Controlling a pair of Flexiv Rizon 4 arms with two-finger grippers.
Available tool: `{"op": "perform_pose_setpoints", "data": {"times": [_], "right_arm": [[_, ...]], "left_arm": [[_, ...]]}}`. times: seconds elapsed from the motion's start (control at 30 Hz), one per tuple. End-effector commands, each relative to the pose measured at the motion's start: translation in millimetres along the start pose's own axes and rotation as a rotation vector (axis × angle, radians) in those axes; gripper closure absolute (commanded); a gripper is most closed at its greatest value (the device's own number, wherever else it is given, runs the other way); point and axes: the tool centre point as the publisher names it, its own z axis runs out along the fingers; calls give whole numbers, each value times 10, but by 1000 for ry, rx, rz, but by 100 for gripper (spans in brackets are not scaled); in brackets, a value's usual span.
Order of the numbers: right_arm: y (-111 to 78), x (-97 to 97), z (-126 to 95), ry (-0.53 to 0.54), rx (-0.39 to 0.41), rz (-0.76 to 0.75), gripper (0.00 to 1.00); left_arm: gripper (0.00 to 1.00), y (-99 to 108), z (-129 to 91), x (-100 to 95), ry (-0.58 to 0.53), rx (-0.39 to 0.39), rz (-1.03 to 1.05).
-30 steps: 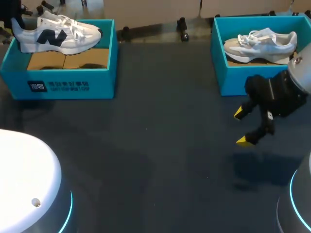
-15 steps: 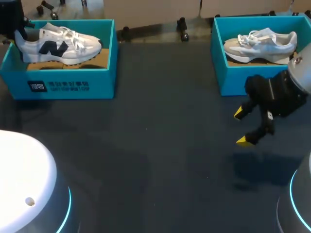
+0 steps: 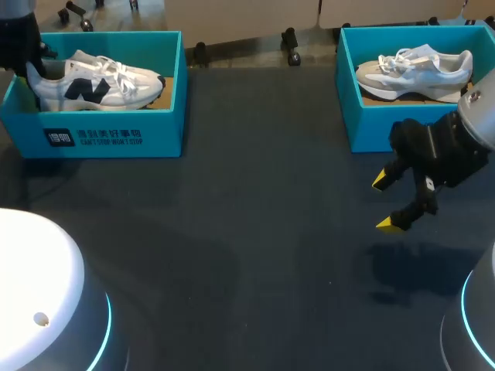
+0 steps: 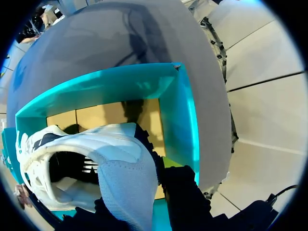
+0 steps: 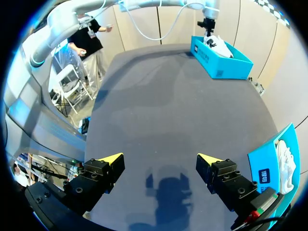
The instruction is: Take the shoe out of the shoebox, open the shoe tongue, remove and reinsert the insole, then place the shoe into the shoebox
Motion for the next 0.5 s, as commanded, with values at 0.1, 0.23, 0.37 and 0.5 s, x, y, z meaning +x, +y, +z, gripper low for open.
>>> {"op": "perform_pose_setpoints", "data": {"times": [0.1, 0.23, 0.37, 0.5], "right_arm": [[-6, 9, 8, -2, 0, 0, 0], [-6, 9, 8, -2, 0, 0, 0], [-6, 9, 8, -2, 0, 0, 0], [-6, 9, 8, -2, 0, 0, 0]], "left_arm": [[100, -84, 35, 3, -5, -5, 3], [100, -146, 64, -17, -6, -10, 9], [100, -170, 98, -26, -10, -2, 8], [100, -191, 150, -32, -11, -4, 5]]}}
